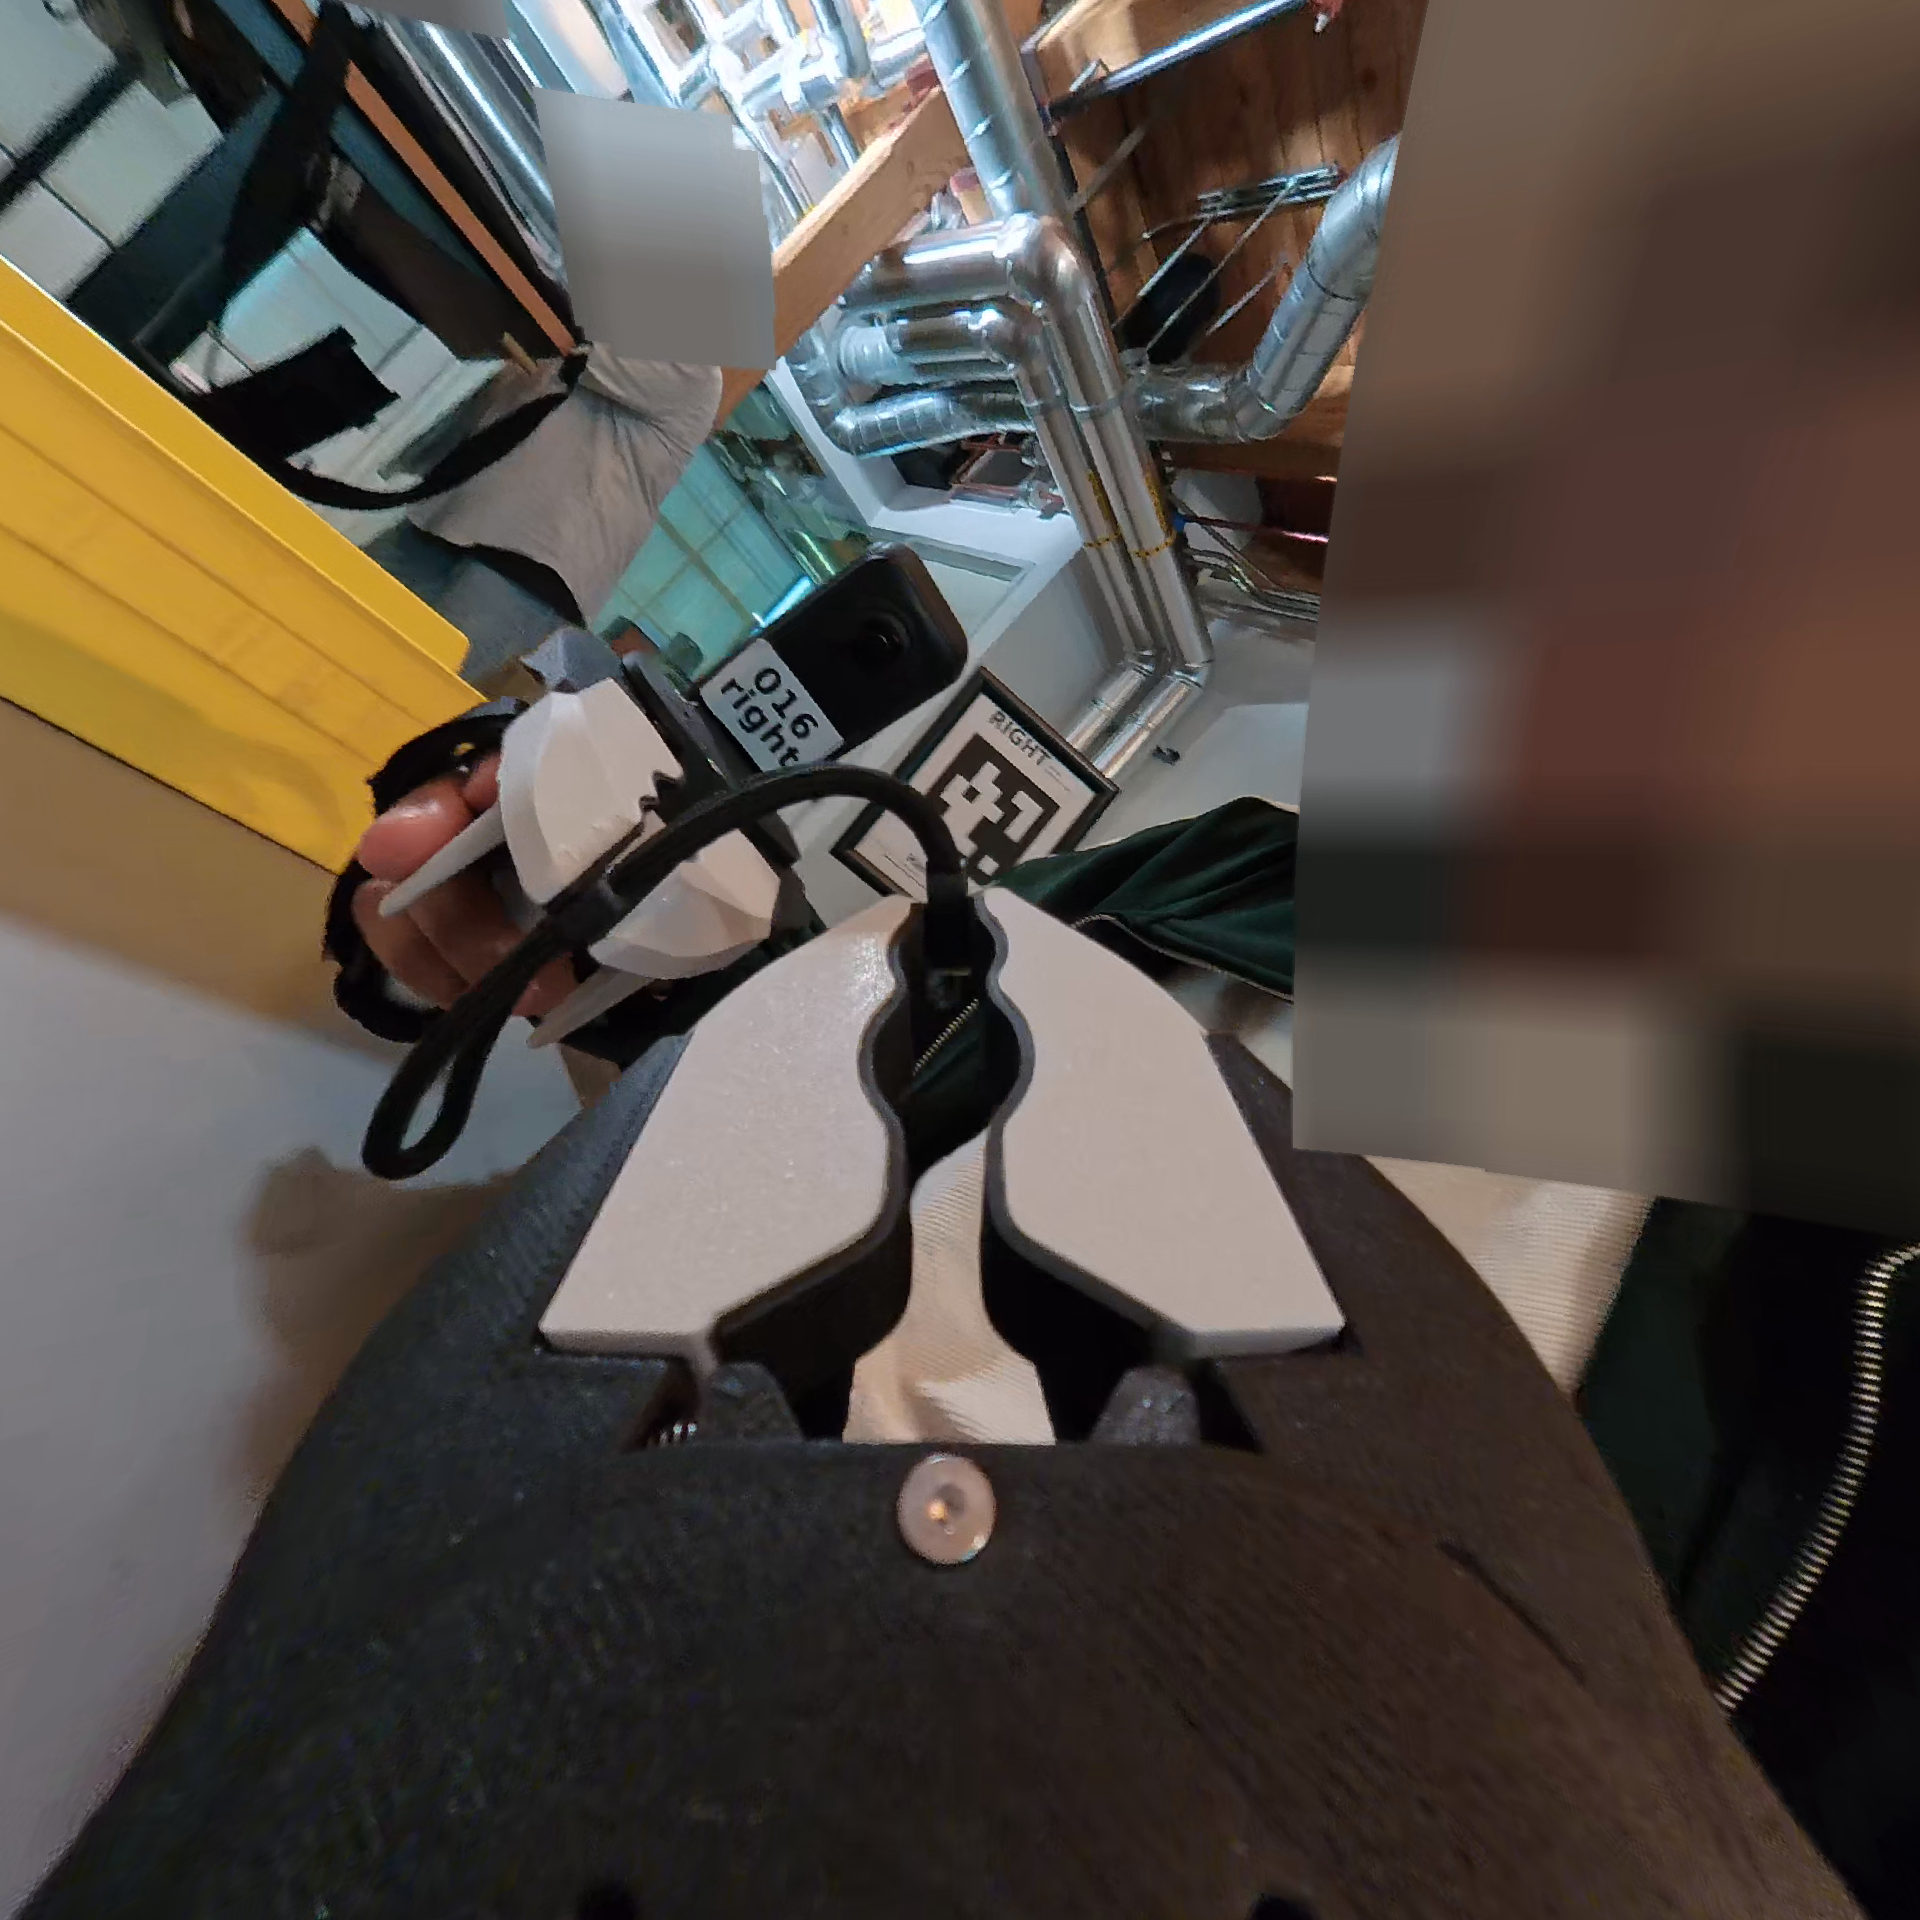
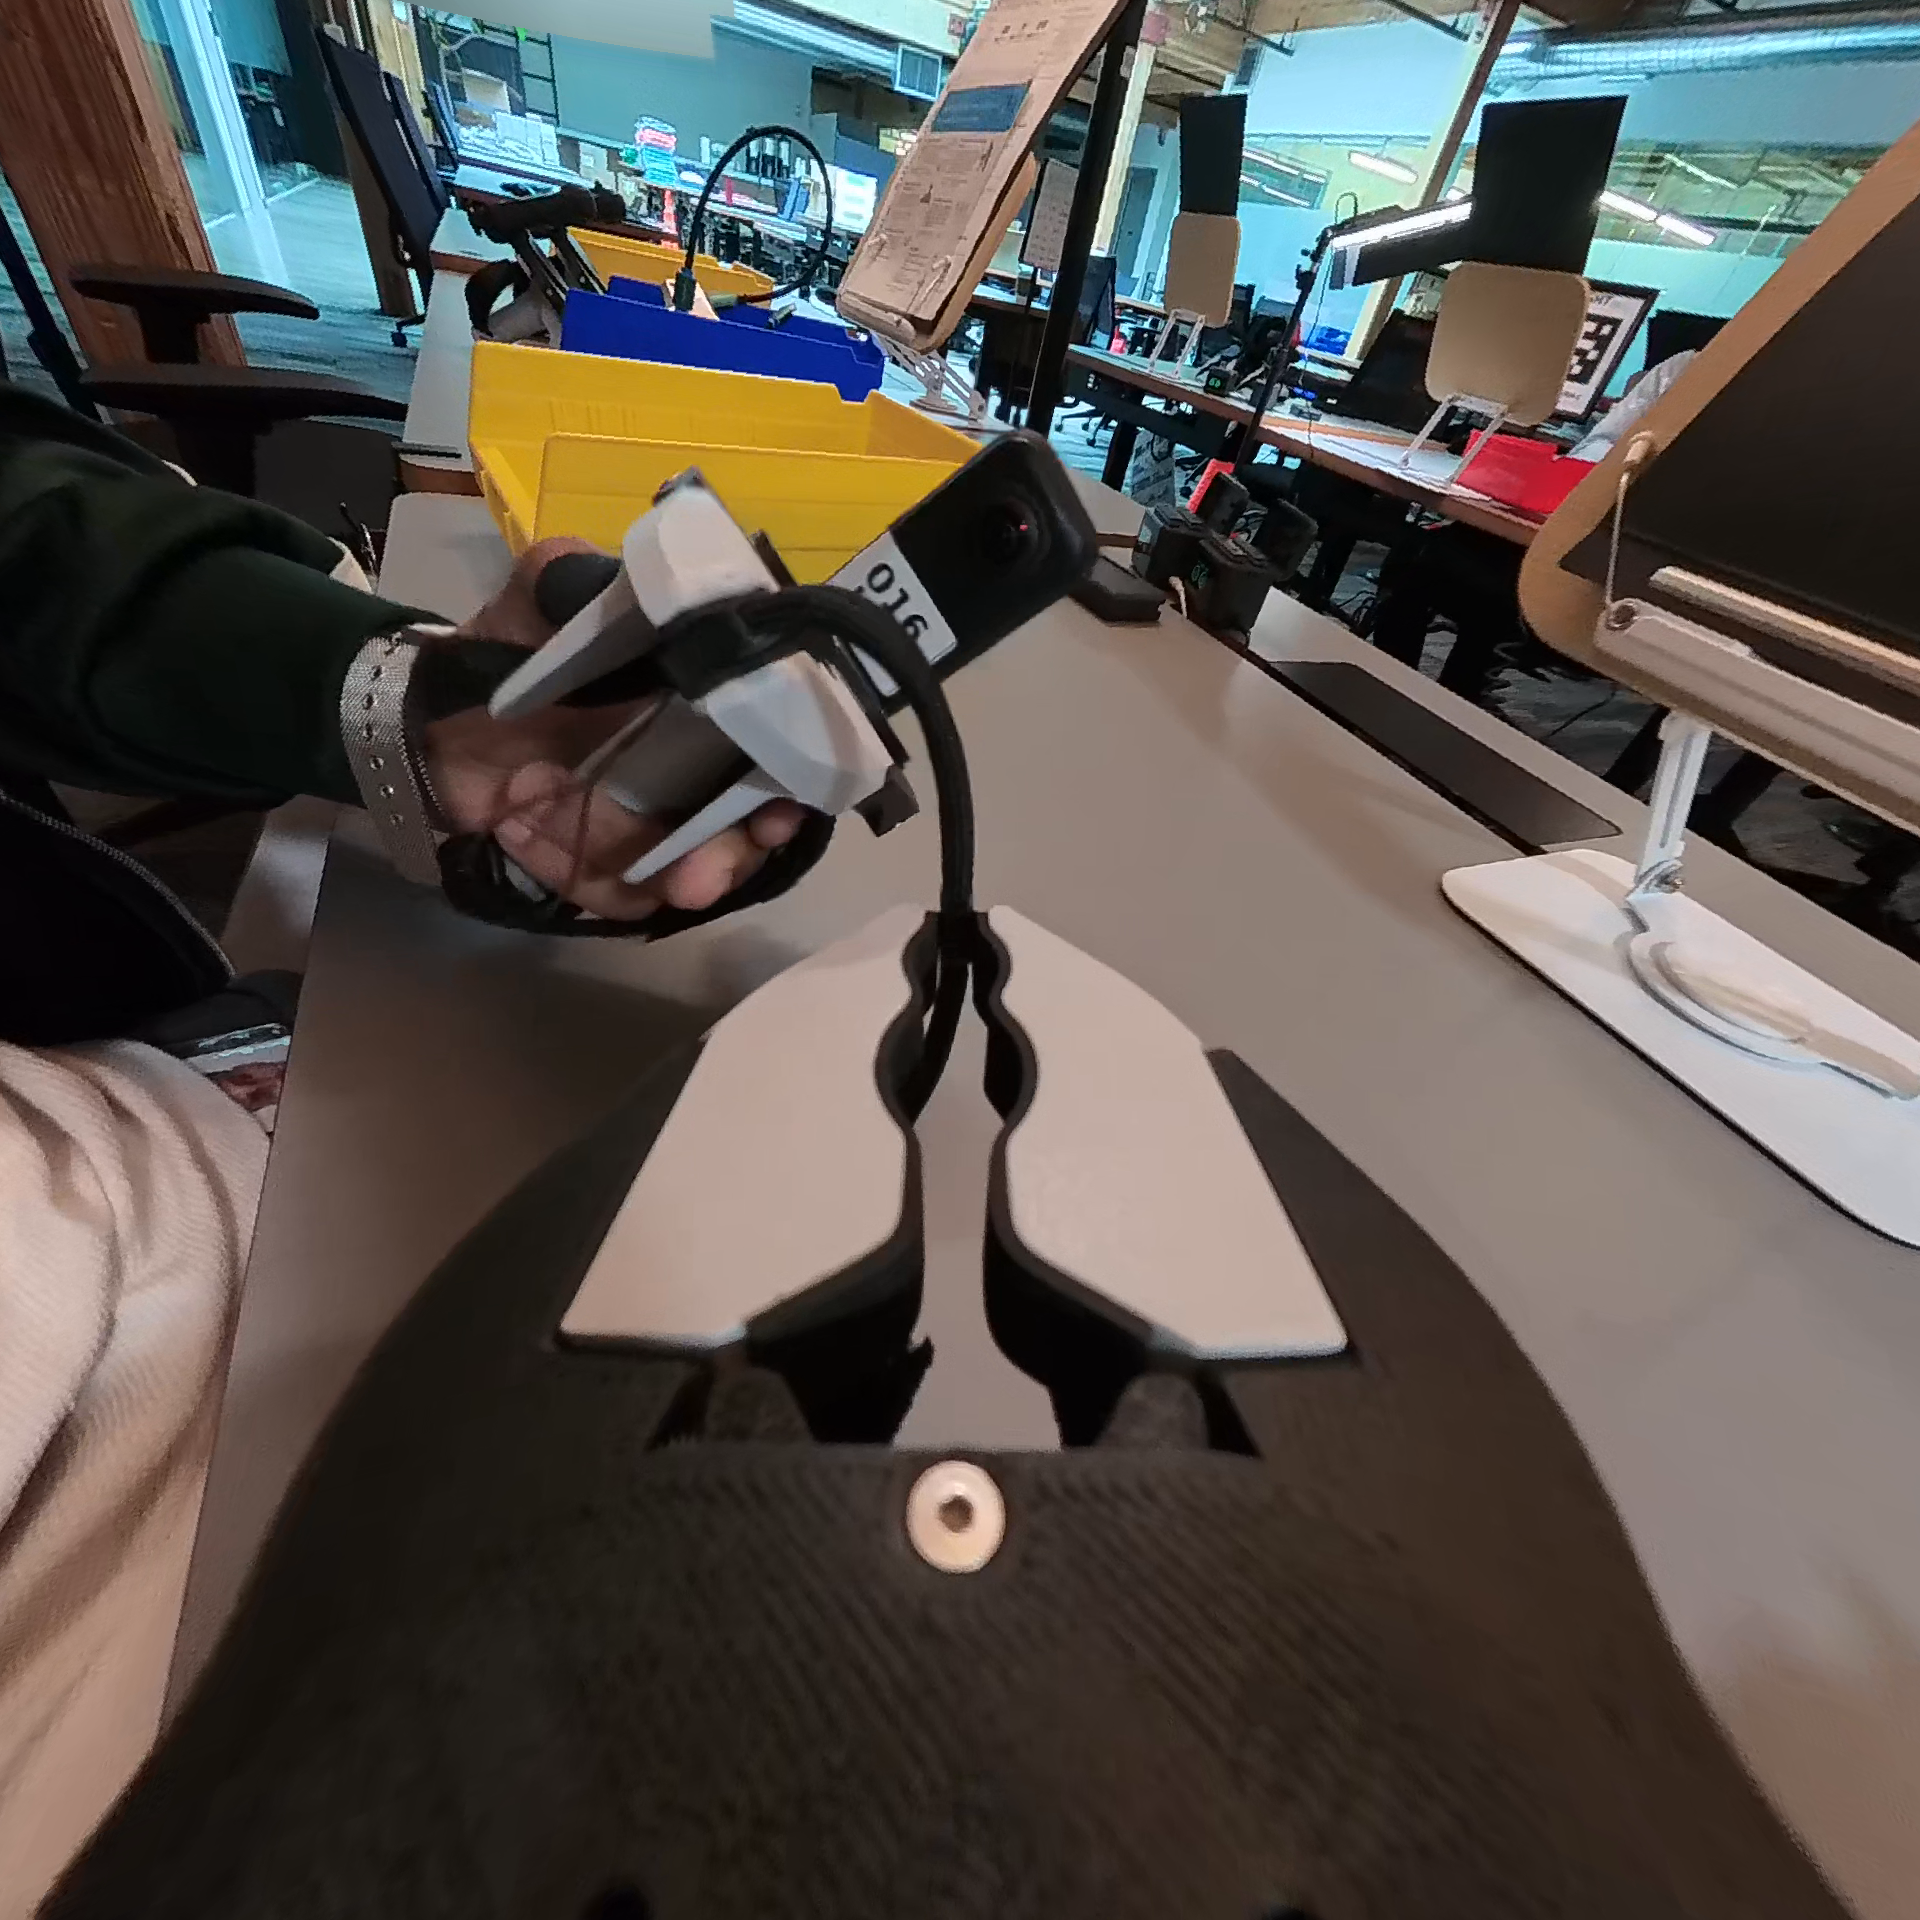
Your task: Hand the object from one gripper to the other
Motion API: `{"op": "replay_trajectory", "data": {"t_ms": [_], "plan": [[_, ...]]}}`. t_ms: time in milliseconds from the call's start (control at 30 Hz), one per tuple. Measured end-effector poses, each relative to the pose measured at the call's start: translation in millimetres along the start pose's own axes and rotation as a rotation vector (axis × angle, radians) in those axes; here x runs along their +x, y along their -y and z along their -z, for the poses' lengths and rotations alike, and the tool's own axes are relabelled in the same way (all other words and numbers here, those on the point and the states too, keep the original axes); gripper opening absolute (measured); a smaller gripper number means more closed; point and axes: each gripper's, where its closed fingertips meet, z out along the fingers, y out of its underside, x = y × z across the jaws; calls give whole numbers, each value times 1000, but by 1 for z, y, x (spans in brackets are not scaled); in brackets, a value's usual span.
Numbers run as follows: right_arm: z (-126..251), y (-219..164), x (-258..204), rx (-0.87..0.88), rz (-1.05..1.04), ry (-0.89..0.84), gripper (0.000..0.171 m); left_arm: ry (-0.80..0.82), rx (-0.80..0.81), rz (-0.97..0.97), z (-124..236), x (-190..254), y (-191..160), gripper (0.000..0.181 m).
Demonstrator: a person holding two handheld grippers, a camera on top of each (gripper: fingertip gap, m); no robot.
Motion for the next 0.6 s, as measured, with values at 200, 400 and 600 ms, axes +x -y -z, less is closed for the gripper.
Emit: {"op": "replay_trajectory", "data": {"t_ms": [200,400,600], "plan": [[12,23,17,87,-83,-82,6,91,71,-77,5,-11,10,36],[74,64,76,41,-167,-323,6,85,86,-47,8,-14,10,36],[230,51,177,-170,-191,-856,6,113,-10,-31,6,-18,-1,27]]}}
